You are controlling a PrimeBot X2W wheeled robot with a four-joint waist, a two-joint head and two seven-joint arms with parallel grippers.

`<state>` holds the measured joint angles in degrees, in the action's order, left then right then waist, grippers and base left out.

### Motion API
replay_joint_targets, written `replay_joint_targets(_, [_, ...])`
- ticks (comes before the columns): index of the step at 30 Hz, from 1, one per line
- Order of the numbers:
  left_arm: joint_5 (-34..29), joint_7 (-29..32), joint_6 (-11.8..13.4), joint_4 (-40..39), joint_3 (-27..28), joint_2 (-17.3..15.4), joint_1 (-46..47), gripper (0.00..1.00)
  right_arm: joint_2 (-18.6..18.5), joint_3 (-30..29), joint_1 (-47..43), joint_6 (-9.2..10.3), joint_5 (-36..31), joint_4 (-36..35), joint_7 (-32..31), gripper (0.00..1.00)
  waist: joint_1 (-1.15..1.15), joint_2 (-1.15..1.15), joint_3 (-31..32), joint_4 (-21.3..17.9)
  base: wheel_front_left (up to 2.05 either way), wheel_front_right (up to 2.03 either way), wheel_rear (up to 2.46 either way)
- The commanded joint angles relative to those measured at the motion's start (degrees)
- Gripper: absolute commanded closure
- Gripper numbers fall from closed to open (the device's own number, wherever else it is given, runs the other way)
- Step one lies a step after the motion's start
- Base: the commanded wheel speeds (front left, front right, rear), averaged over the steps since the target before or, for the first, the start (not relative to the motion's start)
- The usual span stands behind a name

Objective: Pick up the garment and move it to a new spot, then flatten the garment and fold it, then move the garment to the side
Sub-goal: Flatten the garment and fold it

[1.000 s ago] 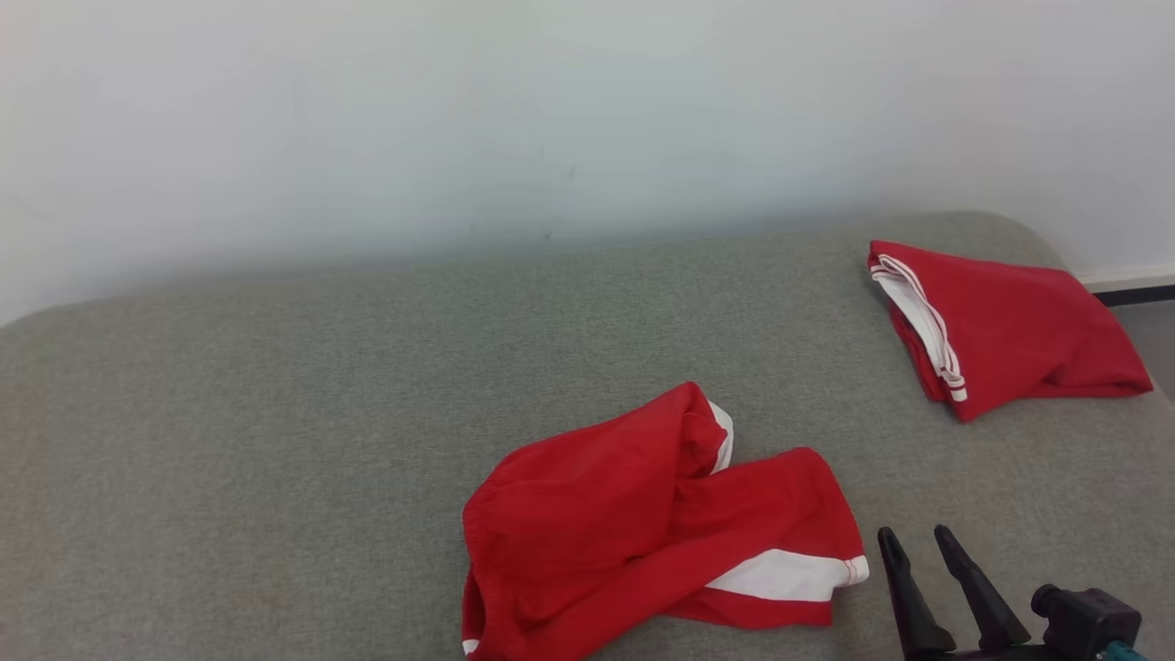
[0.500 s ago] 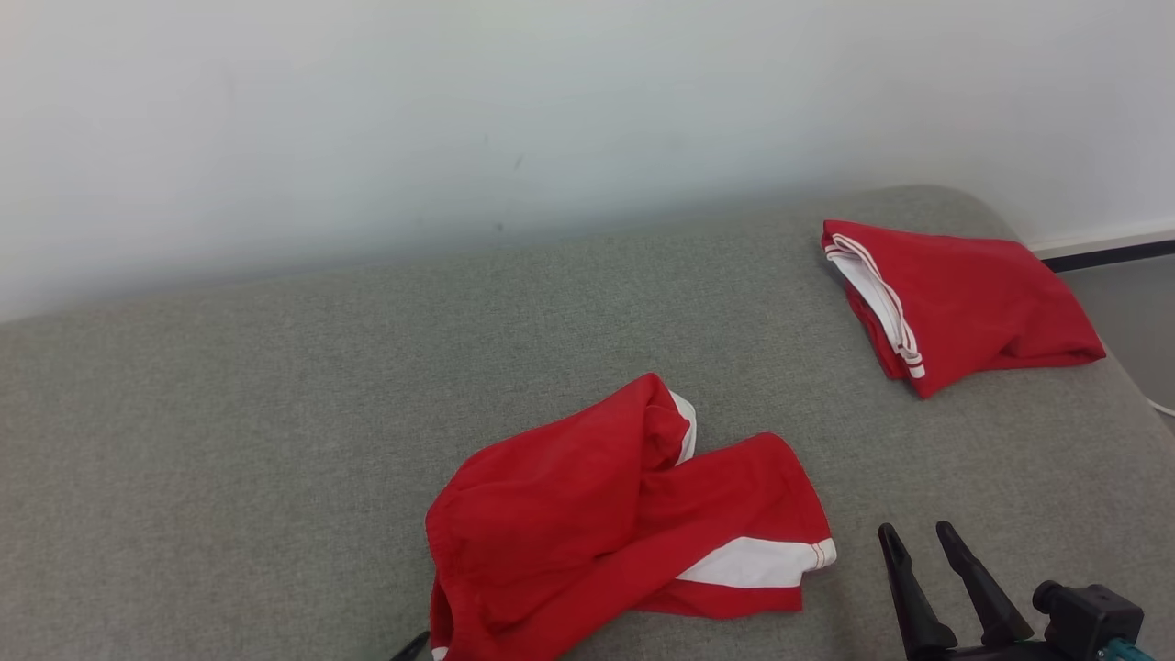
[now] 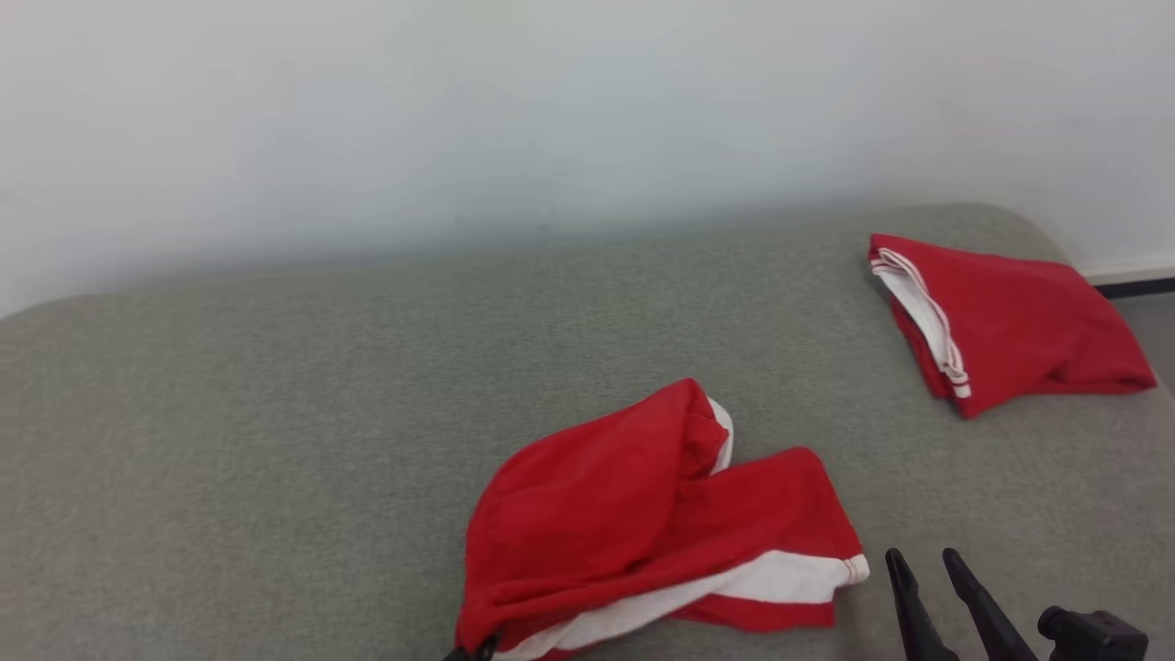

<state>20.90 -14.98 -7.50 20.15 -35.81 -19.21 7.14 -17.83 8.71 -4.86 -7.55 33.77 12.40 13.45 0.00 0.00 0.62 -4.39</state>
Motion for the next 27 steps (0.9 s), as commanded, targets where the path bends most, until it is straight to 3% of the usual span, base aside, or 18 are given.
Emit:
replay_joint_targets(1, [0.4, -0.2, 0.4, -0.9, 0.4, -0.7, -1.2, 1.00, 0.3, 0.1, -0.5, 0.16, 0.3, 0.1, 0.1, 0.00, 0.00, 0.00, 0.4, 2.3, 0.00, 0.00, 0.00])
replay_joint_targets(9, [2.8, 3.6, 1.8, -9.6, 0.9, -4.8, -8.5, 1.00, 1.1, 1.9, 0.6, 0.16, 0.8, 1.1, 0.0, 0.00, 0.00, 0.00, -0.1, 5.5, 0.00, 0.00, 0.00])
replay_joint_targets(13, [4.0, 2.8, 2.2, -9.8, 1.7, -4.0, -8.0, 1.00, 1.1, 2.8, 1.4, 0.16, 0.9, 1.7, 0.1, 0.00, 0.00, 0.00, -0.4, 5.2, 0.00, 0.00, 0.00])
replay_joint_targets(19, [5.1, 1.2, 2.4, -4.5, 3.9, -1.4, -2.8, 1.00, 0.5, 3.7, 3.3, 0.16, 0.5, 2.8, -0.2, 0.00, 0.00, 0.00, -1.2, 1.9, 0.00, 0.00, 0.00])
replay_joint_targets(27, [4.9, -0.1, 1.9, 8.3, 6.7, 0.9, 4.5, 1.00, 0.1, 3.3, 4.2, 0.16, 0.3, 4.0, 0.0, 0.00, 0.00, 0.00, -2.3, -1.9, 0.00, 0.00, 0.00])
